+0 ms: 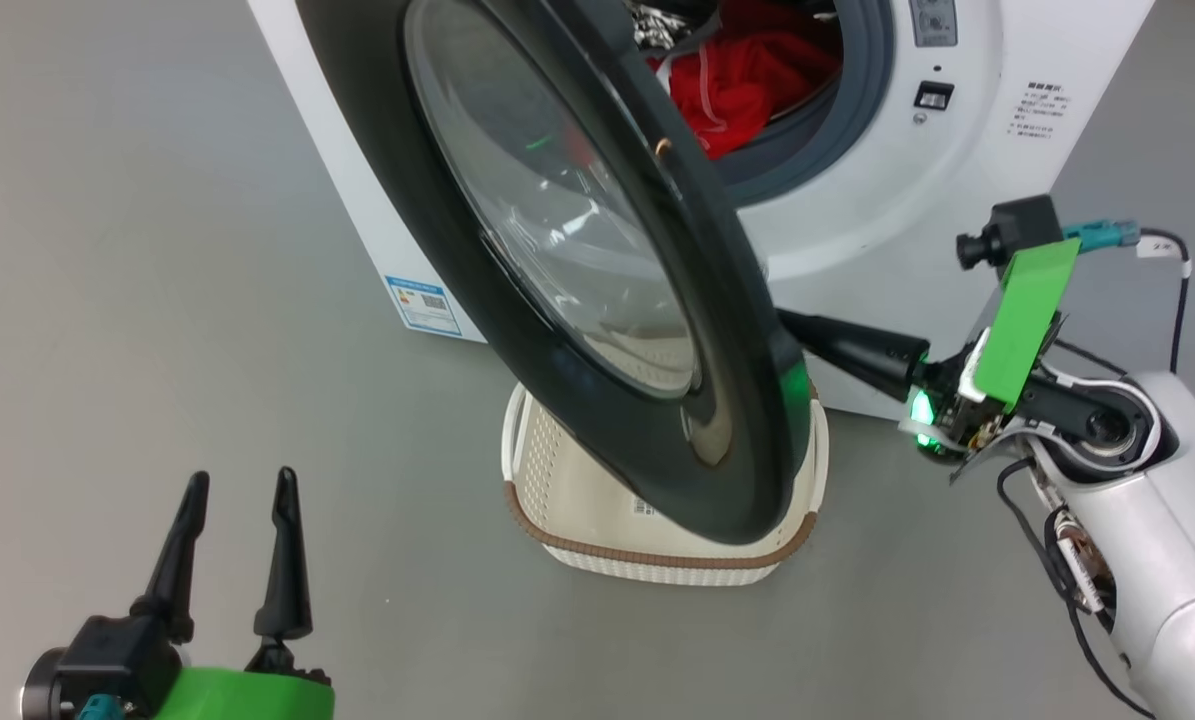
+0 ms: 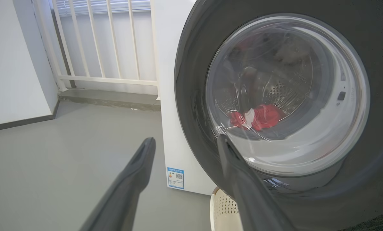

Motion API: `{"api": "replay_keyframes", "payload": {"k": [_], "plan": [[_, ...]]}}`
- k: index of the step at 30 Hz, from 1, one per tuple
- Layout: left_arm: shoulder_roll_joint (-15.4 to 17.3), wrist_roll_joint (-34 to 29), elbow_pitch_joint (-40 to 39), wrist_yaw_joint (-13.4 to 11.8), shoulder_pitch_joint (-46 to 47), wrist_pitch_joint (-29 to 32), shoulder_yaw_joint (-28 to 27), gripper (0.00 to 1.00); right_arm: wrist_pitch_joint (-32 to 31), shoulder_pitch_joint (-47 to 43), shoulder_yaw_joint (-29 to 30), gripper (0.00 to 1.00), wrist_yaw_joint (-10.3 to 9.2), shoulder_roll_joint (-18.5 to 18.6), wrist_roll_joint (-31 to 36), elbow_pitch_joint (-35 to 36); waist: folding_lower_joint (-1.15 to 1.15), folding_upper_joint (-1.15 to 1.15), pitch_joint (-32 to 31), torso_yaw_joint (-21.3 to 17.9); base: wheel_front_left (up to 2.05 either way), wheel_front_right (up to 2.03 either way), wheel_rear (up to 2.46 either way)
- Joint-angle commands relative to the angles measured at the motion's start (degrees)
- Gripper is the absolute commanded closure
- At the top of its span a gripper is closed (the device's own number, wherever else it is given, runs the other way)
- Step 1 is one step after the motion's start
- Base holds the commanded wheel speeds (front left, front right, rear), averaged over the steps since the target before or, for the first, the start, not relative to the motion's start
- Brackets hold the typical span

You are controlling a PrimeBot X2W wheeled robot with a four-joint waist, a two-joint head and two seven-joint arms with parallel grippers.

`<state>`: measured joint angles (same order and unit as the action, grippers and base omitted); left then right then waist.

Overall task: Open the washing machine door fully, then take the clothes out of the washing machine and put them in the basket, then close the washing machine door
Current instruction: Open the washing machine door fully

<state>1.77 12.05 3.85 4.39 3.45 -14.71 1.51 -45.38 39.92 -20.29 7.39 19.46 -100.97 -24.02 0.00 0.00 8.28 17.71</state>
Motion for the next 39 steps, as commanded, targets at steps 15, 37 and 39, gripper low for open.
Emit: {"api": "replay_keyframes", "payload": {"k": [15, 37, 39], "plan": [[1.1, -2.3, 0.1, 1.3, -2.1, -0.3, -3.0, 0.00, -1.9, -6.8, -1.4, 1.00, 0.10, -4.6, -0.8, 5.2, 0.00, 0.00, -5.9, 5.4, 0.00, 0.00, 0.00], [1.1, -2.7, -2.2, 1.7, -4.8, -0.3, -6.7, 0.00, -3.0, -3.2, -3.4, 1.00, 0.10, -13.9, 3.6, -0.9, 0.00, 0.00, -6.3, 12.9, 0.00, 0.00, 0.00], [1.1, -2.1, -2.8, 1.2, -5.1, -0.3, -6.9, 0.00, -2.6, -1.9, -3.7, 1.00, 0.10, -14.5, 4.5, -2.0, 0.00, 0.00, -5.8, 13.1, 0.00, 0.00, 0.00]]}}
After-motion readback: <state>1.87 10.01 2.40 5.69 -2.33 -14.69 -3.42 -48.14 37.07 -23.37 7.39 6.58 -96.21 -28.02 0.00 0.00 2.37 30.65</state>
